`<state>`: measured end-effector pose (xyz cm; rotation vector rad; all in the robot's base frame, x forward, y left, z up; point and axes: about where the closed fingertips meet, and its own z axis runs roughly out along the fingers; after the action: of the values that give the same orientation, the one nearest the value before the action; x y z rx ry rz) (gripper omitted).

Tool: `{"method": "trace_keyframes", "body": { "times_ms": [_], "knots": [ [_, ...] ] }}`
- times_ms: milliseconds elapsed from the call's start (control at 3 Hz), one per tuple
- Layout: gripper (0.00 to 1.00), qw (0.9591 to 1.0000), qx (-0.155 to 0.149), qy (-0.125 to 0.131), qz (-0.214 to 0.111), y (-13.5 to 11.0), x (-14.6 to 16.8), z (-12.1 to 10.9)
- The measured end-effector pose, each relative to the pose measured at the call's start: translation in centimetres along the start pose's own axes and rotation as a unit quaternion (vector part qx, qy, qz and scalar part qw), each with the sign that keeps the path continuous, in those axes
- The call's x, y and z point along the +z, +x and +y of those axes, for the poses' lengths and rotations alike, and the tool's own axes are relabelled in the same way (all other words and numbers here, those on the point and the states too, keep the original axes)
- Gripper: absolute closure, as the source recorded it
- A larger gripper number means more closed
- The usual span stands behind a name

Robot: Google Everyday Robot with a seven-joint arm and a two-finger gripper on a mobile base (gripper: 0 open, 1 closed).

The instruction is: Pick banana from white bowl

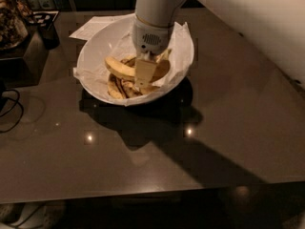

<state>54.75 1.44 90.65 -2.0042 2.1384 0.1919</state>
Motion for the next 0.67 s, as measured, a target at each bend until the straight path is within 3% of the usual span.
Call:
{"method": "trace_keyframes", "body": {
  "times_ms": [333,667],
  "knots": [
    [1.00,0.9992,0.010,0.037,-0.011,1.46,-2.92,4.07],
    [1.00,0.9992,0.010,0.037,-0.011,1.45,-2.90,4.06]
  ]
}}
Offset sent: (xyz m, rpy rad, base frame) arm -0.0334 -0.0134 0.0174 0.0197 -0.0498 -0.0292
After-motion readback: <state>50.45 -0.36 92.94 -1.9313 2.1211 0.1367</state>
